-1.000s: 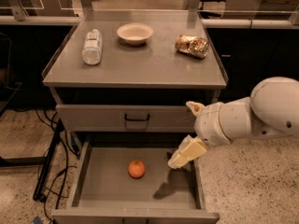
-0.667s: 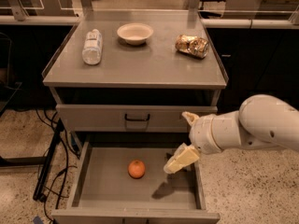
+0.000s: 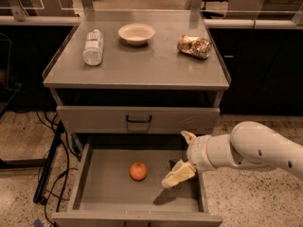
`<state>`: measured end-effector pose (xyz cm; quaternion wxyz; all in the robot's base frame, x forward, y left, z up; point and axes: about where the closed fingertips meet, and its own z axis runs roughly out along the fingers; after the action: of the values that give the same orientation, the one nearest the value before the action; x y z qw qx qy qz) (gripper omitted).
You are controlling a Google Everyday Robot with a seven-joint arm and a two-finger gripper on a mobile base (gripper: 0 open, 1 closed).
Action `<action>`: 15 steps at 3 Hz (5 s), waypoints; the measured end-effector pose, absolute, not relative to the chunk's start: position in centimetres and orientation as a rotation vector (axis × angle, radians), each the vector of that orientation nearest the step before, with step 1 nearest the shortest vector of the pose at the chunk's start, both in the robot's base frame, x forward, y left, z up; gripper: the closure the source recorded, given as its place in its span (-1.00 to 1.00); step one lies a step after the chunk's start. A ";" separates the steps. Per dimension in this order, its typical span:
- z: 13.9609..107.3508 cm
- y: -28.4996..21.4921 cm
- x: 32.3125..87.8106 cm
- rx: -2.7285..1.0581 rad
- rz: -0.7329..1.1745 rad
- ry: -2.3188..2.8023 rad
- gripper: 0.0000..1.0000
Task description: Pick orange from middle drawer and place on counter
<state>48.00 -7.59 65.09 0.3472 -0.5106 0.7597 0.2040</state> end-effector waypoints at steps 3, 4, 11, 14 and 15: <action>54.5 -2.5 50.0 -1.321 0.647 1.972 -1.00; 47.8 0.9 50.9 -1.282 0.684 1.933 -1.00; 37.2 6.4 56.7 -1.325 0.667 1.982 -1.00; 37.2 6.4 56.7 -1.325 0.668 1.982 0.61; 37.1 6.5 56.7 -1.326 0.670 1.983 1.00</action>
Offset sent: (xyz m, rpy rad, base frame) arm 0.0263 0.0566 -0.1282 0.0602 0.0961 0.0382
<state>56.65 6.45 37.14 0.3260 -0.5061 0.7565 0.2555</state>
